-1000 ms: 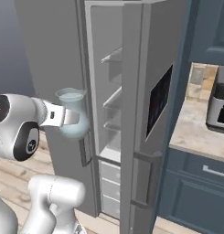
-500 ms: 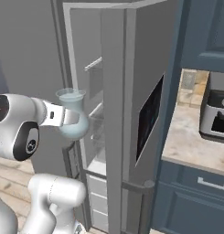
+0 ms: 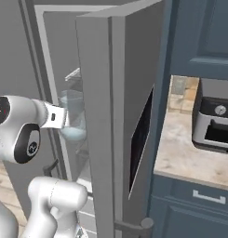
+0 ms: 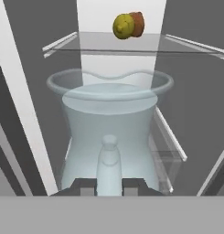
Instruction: Move the lemon and bread from the second highest shelf to the top shelf to make space. Then, place the pitcher from the counter on the cleared second highest shelf.
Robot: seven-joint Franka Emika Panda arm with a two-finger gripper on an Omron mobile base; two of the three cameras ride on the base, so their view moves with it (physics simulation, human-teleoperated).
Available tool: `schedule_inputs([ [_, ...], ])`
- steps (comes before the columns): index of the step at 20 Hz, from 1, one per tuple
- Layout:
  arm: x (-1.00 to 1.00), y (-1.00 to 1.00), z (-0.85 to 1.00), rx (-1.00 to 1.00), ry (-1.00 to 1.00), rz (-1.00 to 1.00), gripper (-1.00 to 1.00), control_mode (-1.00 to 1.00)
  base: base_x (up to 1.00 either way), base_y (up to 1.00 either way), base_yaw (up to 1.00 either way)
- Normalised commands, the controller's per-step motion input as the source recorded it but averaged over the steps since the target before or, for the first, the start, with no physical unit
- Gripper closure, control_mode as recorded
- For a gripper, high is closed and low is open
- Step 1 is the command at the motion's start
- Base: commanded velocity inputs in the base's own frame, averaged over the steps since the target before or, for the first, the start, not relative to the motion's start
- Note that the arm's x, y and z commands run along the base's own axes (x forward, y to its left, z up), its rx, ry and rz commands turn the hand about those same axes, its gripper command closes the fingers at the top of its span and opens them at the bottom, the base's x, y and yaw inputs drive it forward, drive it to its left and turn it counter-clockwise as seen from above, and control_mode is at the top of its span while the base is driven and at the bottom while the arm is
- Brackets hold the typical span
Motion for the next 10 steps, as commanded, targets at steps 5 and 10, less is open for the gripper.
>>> schedule_inputs([
  [5,0.0,0.0,0.0,0.0,0.0,0.0,1.0,1.0,0.12,0.0,-0.26],
  [10,0.0,0.0,0.0,0.0,0.0,0.0,1.0,1.0,0.08,0.0,-0.26],
])
